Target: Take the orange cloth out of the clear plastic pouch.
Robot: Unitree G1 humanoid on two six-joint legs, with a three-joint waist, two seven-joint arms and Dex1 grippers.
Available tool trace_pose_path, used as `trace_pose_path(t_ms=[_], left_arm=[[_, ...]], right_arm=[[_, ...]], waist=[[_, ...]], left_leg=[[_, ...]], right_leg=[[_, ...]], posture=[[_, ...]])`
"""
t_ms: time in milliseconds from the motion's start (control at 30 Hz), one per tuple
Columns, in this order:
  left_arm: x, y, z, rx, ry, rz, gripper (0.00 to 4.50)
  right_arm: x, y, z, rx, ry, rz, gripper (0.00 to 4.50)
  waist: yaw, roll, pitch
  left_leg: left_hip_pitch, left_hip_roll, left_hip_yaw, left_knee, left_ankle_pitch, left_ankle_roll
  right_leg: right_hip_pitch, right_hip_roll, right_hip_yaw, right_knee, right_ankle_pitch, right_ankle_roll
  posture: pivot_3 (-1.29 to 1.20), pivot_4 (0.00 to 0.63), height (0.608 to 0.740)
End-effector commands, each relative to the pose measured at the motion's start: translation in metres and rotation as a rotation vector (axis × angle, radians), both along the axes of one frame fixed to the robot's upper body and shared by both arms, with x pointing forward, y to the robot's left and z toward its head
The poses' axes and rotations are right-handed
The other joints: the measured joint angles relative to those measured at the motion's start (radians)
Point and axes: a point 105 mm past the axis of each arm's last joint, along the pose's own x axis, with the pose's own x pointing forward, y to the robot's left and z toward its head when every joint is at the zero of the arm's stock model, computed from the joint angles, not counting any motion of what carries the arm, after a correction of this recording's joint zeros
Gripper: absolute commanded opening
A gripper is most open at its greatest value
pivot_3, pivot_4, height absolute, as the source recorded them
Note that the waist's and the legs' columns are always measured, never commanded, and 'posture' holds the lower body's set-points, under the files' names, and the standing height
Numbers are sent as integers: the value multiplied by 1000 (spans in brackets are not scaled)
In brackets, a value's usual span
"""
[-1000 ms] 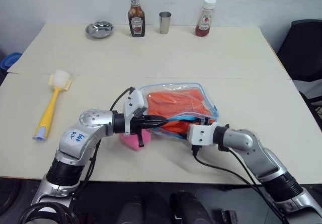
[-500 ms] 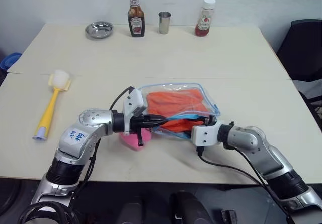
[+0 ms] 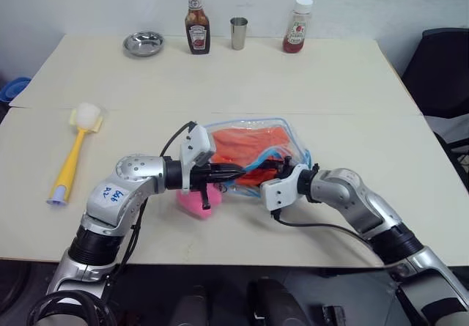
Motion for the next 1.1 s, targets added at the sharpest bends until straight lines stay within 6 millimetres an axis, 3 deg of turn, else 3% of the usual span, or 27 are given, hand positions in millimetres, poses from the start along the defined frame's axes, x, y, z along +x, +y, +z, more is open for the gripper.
trace_pose_path(t_ms=[33, 100, 367, 500, 600, 833, 967, 1100], left_arm=[[-5, -6, 10, -23, -48, -38, 0], [-4, -5, 10, -24, -49, -34, 0], [-1, -1, 7, -23, -46, -8, 0], [4, 7, 0, -9, -40, 29, 0], [9, 12, -6, 0, -44, 58, 0], [36, 21, -10, -3, -88, 175, 0], [48, 21, -13, -1, -103, 214, 0], [50, 21, -16, 11, -111, 211, 0]], right_arm=[[3, 1, -12, -38, 17, -2, 2468], [6, -1, -16, -54, 28, -15, 2468], [7, -11, -22, -68, 67, -33, 51], [2, -21, -17, -34, 97, -53, 51], [-13, -28, -12, -54, 94, -6, 51], [-89, -37, 6, -38, 205, 241, 51], [-130, -65, -14, -220, 324, 319, 51], [-139, -90, -22, -288, 377, 270, 51]], waist=[[0, 0, 0], [0, 0, 0], [1, 0, 0], [2, 0, 0], [4, 0, 0], [8, 0, 0], [8, 0, 0], [3, 0, 0]], left_leg=[[0, 0, 0, 0, 0, 0], [0, 0, 0, 0, 0, 0], [0, 0, 0, 0, 0, 0], [0, 0, 0, 0, 0, 0], [0, 0, 0, 0, 0, 0], [-1, 0, 0, 0, 0, 1], [0, -1, 0, 0, -1, 1], [1, 0, 0, 0, -1, 1]], right_leg=[[0, 0, 0, 0, 0, 0], [0, 0, 0, 0, 0, 0], [0, 0, 0, 0, 0, 0], [0, 0, 0, 0, 0, 0], [0, -1, 0, 0, 0, 0], [1, 0, -1, -1, 0, 0], [1, 0, -1, -1, 0, 0], [2, 0, 0, -1, 0, 0]], posture=[[0, 150, 740], [0, 150, 740], [0, 150, 740], [0, 150, 740], [0, 150, 740], [0, 150, 740], [0, 150, 740], [0, 150, 740]])
